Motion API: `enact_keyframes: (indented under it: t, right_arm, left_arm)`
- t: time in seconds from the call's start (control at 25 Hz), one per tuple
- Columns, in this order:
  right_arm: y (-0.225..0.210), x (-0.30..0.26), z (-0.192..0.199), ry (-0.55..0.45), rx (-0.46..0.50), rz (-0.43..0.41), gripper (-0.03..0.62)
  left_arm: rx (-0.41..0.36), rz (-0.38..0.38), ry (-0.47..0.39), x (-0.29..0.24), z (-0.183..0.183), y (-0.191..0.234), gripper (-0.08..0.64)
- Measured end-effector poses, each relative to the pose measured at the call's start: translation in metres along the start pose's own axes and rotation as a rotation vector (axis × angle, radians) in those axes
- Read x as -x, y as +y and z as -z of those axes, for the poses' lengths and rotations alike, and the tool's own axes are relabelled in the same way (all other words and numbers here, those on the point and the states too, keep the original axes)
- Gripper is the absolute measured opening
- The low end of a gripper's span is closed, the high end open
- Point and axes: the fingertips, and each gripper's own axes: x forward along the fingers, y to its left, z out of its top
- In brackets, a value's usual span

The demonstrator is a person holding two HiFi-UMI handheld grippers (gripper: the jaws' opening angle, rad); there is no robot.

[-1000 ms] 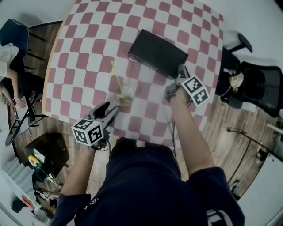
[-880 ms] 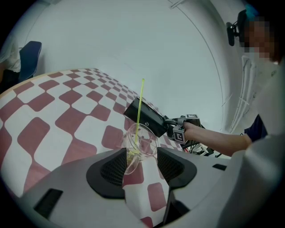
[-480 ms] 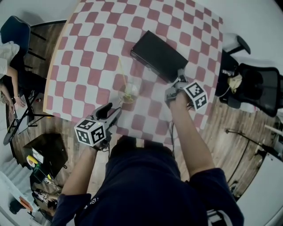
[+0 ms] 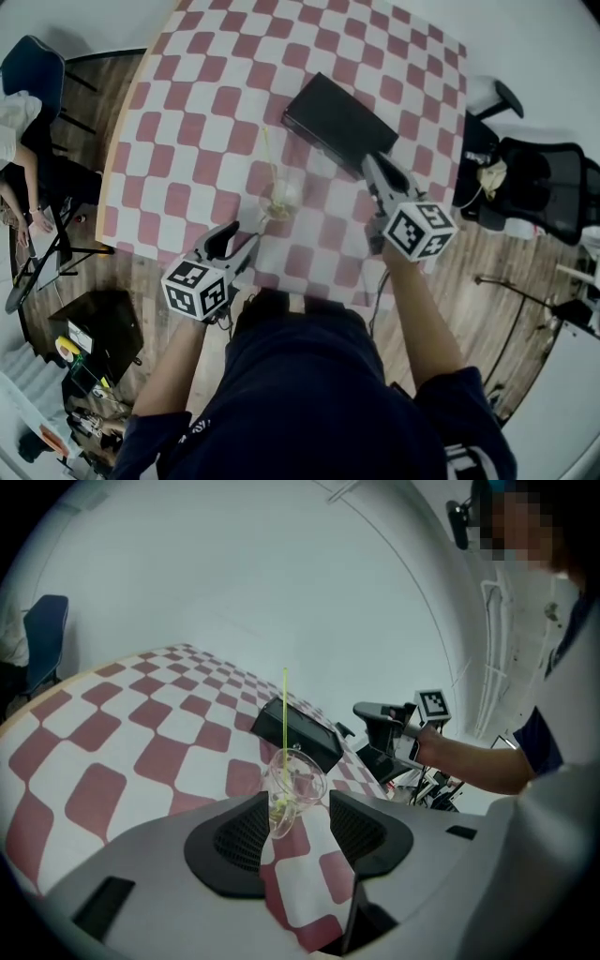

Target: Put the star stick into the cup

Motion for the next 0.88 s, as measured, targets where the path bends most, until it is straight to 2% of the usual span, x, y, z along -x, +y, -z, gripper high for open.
enact_keyframes:
  t: [0.04, 0.08, 0.16, 0.28, 0.36, 0.44, 0.68, 0.88]
  right_arm:
    - [0.037, -0.011, -0.003, 0.034, 0.088, -0.110, 0.040]
    - [0.068, -0.022, -0.002, 0.069, 0.163, -0.191, 0.040]
    - [0.109, -0.048, 0.002, 0.123, 0.262, -0.266, 0.040]
    - [0.134, -0.084, 0.008, 0.172, 0.264, -0.282, 0.044]
    - [0.140, -0.103, 0.015, 0.212, 0.236, -0.286, 0.099]
    - [0.142, -0.116, 0.020, 0.241, 0.220, -0.280, 0.107]
    - [0.142, -0.129, 0.022, 0.263, 0.189, -0.272, 0.066]
    - [0.153, -0.123, 0.018, 0.235, 0.181, -0.305, 0.028]
  left_arm:
    - [-0.028, 0.002, -0.010, 0.003, -0.005, -0.003, 0.219]
    - [-0.053, 0.006, -0.019, 0.006, -0.009, -0.006, 0.199]
    - [-0.089, 0.015, -0.035, 0.011, -0.016, -0.012, 0.187]
    - [-0.123, 0.023, -0.047, 0.016, -0.022, -0.019, 0.184]
    - [-0.127, 0.021, -0.054, 0.021, -0.022, -0.020, 0.183]
    - [-0.122, 0.013, -0.063, 0.027, -0.021, -0.016, 0.183]
    - [-0.091, -0.006, -0.076, 0.042, -0.017, 0.003, 0.184]
    - [-0.108, 0.003, -0.079, 0.043, -0.022, 0.008, 0.183]
